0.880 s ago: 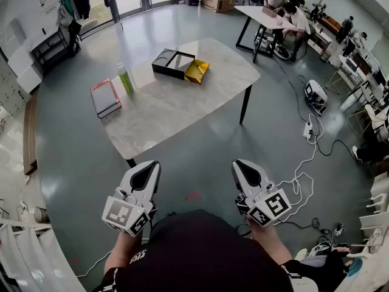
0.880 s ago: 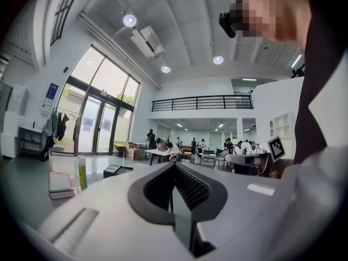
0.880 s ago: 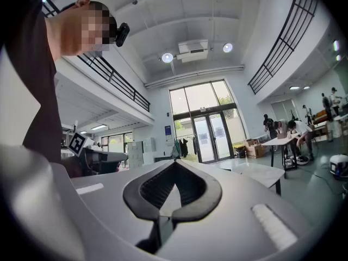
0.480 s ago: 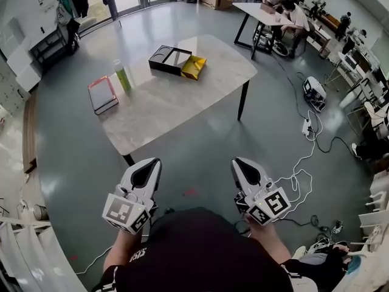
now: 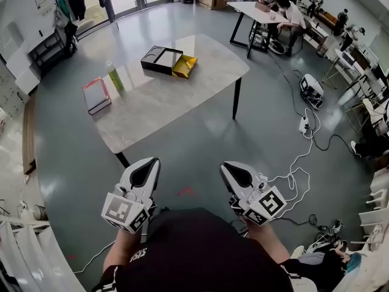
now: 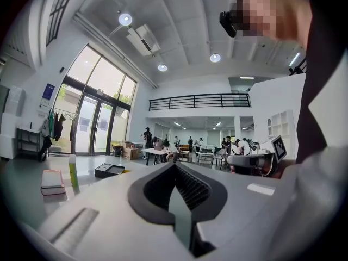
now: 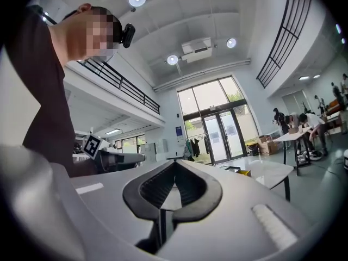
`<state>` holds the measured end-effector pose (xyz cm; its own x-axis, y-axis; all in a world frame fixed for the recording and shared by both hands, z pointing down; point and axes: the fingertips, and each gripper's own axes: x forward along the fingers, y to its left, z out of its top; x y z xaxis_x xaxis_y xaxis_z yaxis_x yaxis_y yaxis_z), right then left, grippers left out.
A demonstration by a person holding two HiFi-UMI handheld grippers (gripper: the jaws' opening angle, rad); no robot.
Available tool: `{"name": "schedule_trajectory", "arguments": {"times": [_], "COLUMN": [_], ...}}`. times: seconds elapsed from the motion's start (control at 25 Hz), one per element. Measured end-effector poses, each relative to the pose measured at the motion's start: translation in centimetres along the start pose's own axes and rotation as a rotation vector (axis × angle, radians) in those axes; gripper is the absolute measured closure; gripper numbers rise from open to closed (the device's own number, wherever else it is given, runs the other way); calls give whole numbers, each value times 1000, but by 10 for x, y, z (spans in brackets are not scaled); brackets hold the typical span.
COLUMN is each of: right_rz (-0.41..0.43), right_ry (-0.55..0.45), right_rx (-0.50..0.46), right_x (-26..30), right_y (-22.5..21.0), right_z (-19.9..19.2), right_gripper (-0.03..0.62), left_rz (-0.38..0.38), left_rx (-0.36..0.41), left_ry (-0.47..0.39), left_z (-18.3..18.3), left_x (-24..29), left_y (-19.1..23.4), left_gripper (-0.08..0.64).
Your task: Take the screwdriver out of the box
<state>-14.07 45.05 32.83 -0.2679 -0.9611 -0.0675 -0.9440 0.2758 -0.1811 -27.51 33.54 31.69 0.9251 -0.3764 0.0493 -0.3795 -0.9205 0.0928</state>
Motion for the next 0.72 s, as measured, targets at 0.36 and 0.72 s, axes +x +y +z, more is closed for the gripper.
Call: {"name": "schedule_trajectory", "arguments": {"times": [0.36, 0.72], "right_rz": [31, -55], "right_ry": [3, 3], "right_rx": [52, 50], "right_x": [-21, -13], "right_y": [-14, -77], "right_z": [-6, 7], "right_gripper": [531, 532], "left_rz": [50, -5], "left_rx": [-43, -23], "left_ry": [10, 3], "left_z": [-17, -10], "left_x": [1, 68], "left_y": [-7, 13], "left_gripper": [558, 558]}}
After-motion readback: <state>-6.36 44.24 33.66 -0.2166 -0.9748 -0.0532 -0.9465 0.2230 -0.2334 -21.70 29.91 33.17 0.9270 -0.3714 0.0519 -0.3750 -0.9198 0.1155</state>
